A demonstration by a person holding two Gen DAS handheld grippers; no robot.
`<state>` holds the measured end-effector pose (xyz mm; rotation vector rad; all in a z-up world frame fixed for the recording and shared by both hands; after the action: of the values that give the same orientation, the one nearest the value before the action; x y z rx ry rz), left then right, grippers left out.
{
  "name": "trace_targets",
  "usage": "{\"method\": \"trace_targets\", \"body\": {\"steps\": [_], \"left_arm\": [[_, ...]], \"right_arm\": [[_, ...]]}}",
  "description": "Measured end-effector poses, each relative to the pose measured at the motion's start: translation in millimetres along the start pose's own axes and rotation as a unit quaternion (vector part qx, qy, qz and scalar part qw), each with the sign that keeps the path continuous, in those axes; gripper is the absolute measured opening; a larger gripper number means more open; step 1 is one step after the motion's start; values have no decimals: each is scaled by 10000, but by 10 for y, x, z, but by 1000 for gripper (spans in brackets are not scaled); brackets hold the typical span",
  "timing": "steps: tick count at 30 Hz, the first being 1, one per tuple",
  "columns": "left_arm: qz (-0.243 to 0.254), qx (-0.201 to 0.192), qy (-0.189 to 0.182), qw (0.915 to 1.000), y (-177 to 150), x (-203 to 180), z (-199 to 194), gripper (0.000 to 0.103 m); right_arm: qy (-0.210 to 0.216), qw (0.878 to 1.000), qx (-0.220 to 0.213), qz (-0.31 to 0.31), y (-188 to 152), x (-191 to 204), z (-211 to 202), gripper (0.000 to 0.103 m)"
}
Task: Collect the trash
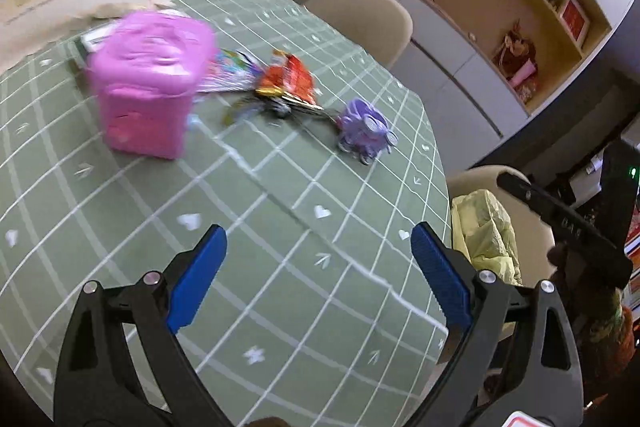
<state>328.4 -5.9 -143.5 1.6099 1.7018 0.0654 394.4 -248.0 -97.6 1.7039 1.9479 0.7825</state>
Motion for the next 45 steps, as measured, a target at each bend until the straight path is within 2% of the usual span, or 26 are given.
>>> {"method": "trace_targets", "body": {"steps": [6, 9, 15, 17, 21, 25, 27, 28, 31, 34, 37, 38, 39, 40, 42, 45], "left_arm": [[49, -249, 305, 9992, 565, -341, 553, 89], [18, -193, 468, 9987, 815, -439, 919, 87], [251, 270, 1085, 9934, 1078, -541, 1631, 62], [234, 401, 1203, 9916, 1087, -519, 1746, 60], [74, 387, 1203, 9920, 1054, -447, 1737, 60], [-56, -238, 1168, 9929, 1165, -351, 1426, 60], [-4, -553, 1404, 9886, 1280, -214, 1269, 61], [0, -569, 1486, 9873, 1313, -152, 1245, 61], [109, -327, 1756, 9839, 1381, 88, 1312, 60], [400, 47, 1944, 9801, 1363, 195, 1507, 54], [508, 218, 1949, 9793, 1330, 233, 1639, 53], [487, 207, 1903, 9803, 1326, 234, 1637, 51], [445, 205, 1845, 9816, 1330, 238, 1626, 38], [348, 230, 1712, 9844, 1329, 252, 1587, 16], [213, 244, 1609, 9864, 1305, 256, 1502, 10], [295, 128, 1390, 9898, 1182, 142, 1214, 8]], "right_arm": [[62, 9999, 12, 113, 273, -478, 320, 44], [134, 9995, 36, 287, 336, -722, 447, 44], [152, 9989, 88, 439, 317, -1101, 565, 44], [146, 9988, 115, 464, 284, -1189, 605, 44], [224, 9981, 154, 561, 254, -1280, 674, 44], [340, 9977, 99, 586, 271, -1235, 738, 44], [402, 9972, 141, 608, 256, -1192, 778, 44], [437, 9970, 167, 613, 249, -1168, 794, 44], [533, 9968, 247, 537, 208, -1051, 850, 44], [594, 9970, 275, 419, 193, -931, 839, 44], [569, 9974, 278, 329, 190, -862, 806, 44], [553, 9976, 292, 309, 182, -844, 797, 44], [542, 9976, 302, 301, 177, -834, 791, 44], [532, 9977, 308, 299, 172, -826, 786, 44], [543, 9975, 334, 308, 160, -775, 792, 44], [615, 9971, 345, 277, 177, -631, 818, 44]]}}
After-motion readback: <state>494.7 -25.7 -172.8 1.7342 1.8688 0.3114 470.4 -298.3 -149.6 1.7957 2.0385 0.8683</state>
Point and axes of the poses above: each gripper's, at about its wrist camera, not at the fingertips, and z roughly the way its jaws point, x to its left, y to its top, the point moved 6 cm from there along z, roughly the way its jaws point, and after that the axes turned 3 degrees about -y, right-handed, at the moved point
